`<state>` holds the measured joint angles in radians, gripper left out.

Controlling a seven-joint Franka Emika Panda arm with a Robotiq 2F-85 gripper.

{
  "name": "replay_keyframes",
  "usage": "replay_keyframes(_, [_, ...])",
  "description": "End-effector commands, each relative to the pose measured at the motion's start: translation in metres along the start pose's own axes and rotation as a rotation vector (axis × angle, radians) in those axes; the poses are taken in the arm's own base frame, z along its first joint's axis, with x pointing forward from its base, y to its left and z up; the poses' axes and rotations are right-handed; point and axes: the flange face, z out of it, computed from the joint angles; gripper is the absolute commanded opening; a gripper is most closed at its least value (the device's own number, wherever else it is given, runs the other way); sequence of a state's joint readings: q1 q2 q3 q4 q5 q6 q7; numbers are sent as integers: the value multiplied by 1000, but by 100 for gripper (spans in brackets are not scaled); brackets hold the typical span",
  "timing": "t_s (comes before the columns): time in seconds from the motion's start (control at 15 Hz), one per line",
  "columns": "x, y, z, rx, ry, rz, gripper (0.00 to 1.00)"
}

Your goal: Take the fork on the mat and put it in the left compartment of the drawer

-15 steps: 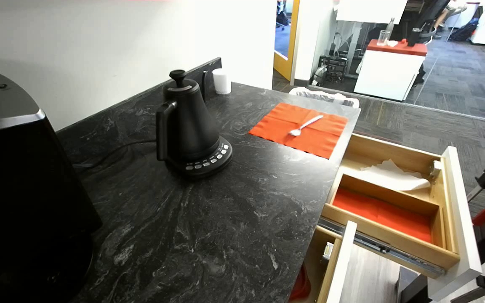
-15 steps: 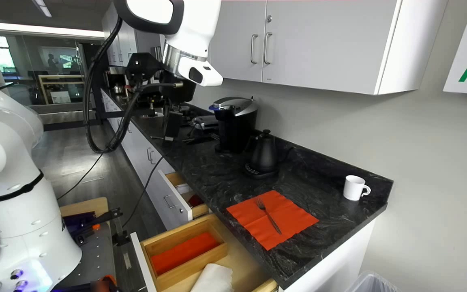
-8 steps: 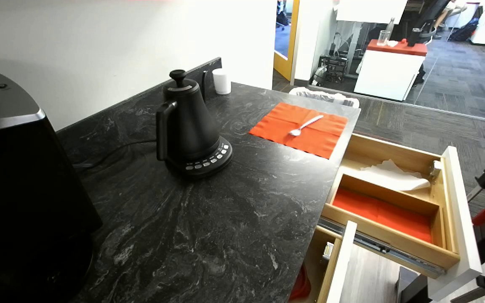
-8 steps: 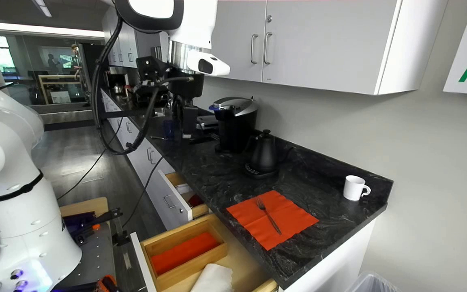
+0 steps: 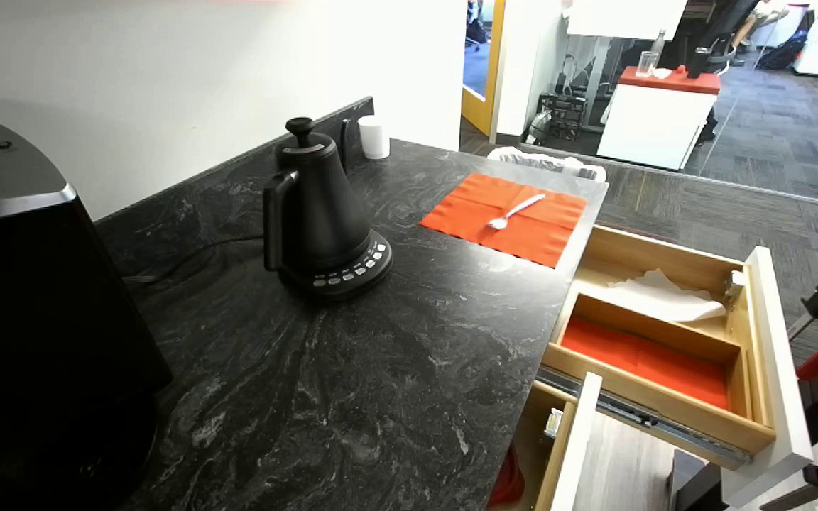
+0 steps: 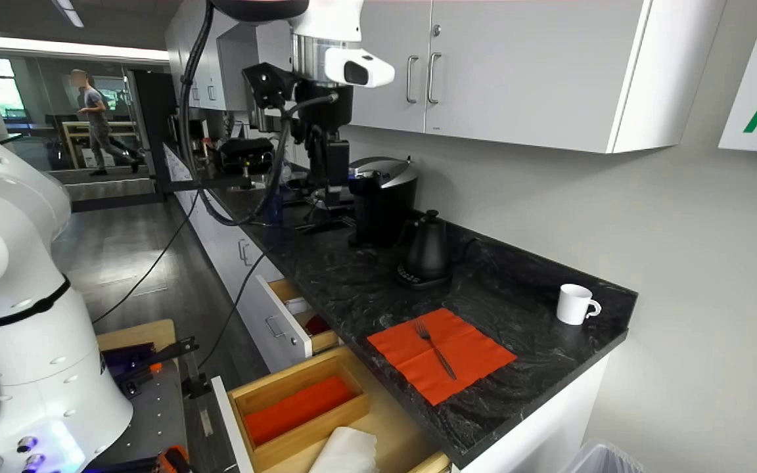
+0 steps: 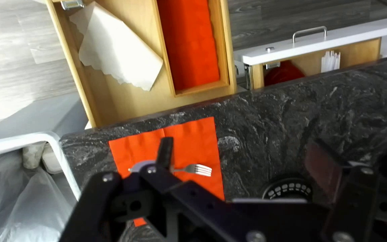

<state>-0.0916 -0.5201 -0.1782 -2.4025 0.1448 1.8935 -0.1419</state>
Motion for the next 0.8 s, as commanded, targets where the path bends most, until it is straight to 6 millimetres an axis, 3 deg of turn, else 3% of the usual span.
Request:
replay_keyframes(0.0, [37, 3, -21, 44, 31, 15, 100])
replay_keyframes(0.2, [58, 3, -20, 77, 37, 79, 100])
replay_keyframes(0.47, [84, -8, 1, 136, 40, 228, 100])
replay_keyframes(0.73, [109, -46, 33, 200, 83, 408, 100])
